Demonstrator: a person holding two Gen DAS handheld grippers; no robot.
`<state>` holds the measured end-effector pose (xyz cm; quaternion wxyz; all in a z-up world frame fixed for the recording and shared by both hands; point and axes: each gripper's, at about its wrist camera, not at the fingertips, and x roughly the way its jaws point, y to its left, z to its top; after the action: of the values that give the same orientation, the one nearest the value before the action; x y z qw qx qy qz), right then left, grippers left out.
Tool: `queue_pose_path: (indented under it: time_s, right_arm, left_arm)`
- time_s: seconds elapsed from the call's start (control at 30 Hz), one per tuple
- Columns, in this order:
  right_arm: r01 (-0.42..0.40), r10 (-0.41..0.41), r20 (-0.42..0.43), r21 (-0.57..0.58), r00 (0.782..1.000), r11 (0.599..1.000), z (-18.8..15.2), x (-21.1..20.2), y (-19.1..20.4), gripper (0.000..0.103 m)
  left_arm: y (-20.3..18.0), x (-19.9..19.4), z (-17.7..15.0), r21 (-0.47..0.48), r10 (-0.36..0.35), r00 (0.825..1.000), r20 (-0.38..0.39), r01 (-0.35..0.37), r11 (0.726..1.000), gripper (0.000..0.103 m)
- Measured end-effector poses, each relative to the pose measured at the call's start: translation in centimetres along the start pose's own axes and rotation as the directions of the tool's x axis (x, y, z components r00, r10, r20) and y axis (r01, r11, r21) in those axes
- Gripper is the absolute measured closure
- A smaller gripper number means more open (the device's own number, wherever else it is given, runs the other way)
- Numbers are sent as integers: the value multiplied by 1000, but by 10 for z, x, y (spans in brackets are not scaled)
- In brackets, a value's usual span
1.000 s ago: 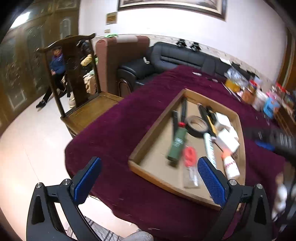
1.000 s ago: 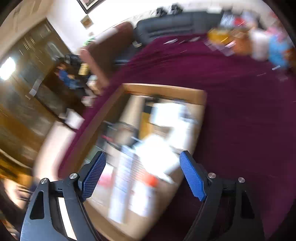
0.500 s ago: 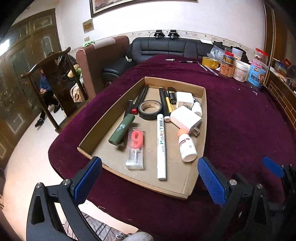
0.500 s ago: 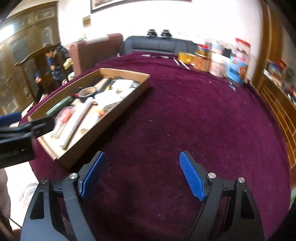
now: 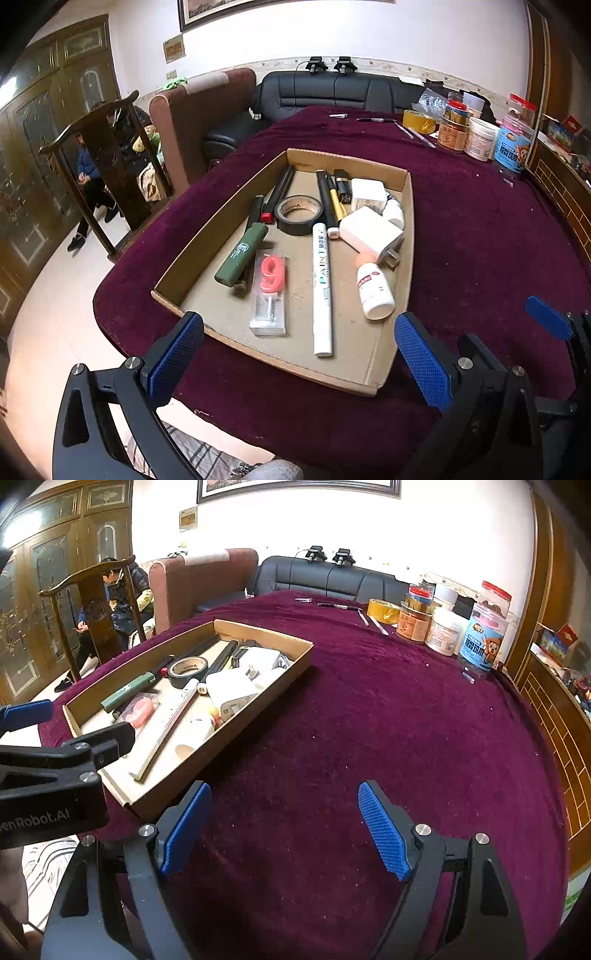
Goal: Organize rigid objects
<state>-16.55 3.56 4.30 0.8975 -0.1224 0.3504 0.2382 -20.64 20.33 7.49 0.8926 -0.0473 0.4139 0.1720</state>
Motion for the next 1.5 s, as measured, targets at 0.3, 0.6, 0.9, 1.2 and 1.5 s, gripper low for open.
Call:
queue_pose_path:
  time_s: [0.3,0.6,0.9,1.2,1.5]
  right_arm:
    - [-4,4,-16,-24,1000,1000,4,5,17,20]
    - [8,-9,-27,-43,1000,999,8,6,25,20]
    - [-2,1,-42,-37,999,999,6,10,26,20]
    - [-8,8,-50,-10,999,1000,4,13,20,20]
    - [-3,2,-49,-2,999,1000,3,14,18,20]
  left_arm:
    - [23,10,-2,-53,-19,999,-26,17,998,1]
    - [36,14,-2,-76,-40,999,-35,37,996,1]
    - [42,20,-1,-95,-56,997,-59,50,994,1]
    - [39,19,-1,-89,-57,997,-57,52,995,1]
    - [40,20,-1,-93,-57,997,-59,52,994,1]
